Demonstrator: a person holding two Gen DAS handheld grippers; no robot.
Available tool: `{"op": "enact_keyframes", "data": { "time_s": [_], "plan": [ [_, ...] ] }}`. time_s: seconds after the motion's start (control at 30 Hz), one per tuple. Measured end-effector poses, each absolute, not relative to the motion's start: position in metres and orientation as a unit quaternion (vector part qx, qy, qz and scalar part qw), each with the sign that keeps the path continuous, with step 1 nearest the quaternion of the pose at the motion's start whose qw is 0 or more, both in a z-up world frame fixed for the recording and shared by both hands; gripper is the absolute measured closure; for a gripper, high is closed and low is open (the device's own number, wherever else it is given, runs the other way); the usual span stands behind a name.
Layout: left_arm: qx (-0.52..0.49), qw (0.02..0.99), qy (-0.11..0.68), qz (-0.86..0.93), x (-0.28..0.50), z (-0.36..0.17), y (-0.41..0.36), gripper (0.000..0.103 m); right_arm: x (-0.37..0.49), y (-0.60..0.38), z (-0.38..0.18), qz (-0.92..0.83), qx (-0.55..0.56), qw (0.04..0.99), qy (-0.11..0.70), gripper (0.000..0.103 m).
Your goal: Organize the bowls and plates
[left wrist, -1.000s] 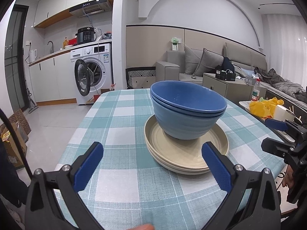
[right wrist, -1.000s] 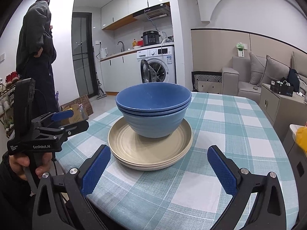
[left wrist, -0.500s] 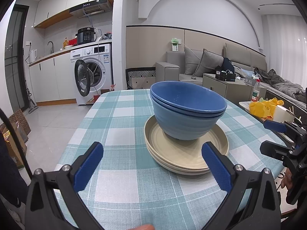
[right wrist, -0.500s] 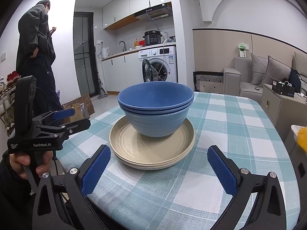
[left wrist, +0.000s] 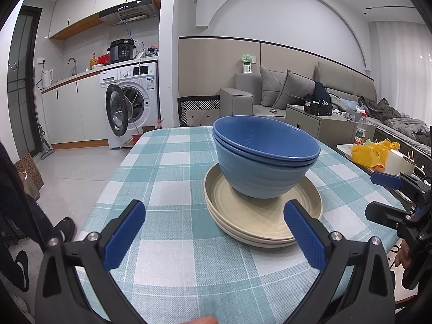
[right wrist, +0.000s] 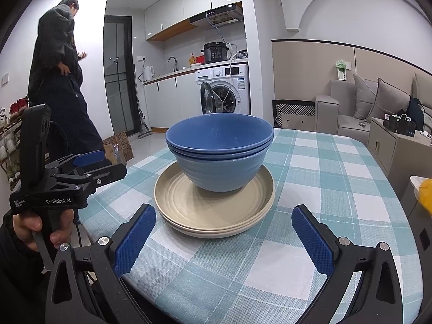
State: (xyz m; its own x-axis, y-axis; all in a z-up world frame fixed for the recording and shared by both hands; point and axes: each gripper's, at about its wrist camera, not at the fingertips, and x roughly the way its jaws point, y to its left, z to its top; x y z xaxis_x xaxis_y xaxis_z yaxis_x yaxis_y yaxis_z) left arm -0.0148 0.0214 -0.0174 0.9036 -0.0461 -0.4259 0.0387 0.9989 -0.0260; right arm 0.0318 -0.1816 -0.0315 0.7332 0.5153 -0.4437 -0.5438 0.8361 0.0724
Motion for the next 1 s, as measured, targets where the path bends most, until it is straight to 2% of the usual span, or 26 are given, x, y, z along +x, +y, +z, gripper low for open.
{"op": "enact_keyframes", "data": {
  "time_s": [1.0],
  "plan": [
    [-0.009,0.976,0.218,-0.021,-0.0147,-0.0158,0.0218,0.000,0.0326,-0.1838,-0.0335,0.277,-0.034,0.932,0.232,0.000]
  ]
}}
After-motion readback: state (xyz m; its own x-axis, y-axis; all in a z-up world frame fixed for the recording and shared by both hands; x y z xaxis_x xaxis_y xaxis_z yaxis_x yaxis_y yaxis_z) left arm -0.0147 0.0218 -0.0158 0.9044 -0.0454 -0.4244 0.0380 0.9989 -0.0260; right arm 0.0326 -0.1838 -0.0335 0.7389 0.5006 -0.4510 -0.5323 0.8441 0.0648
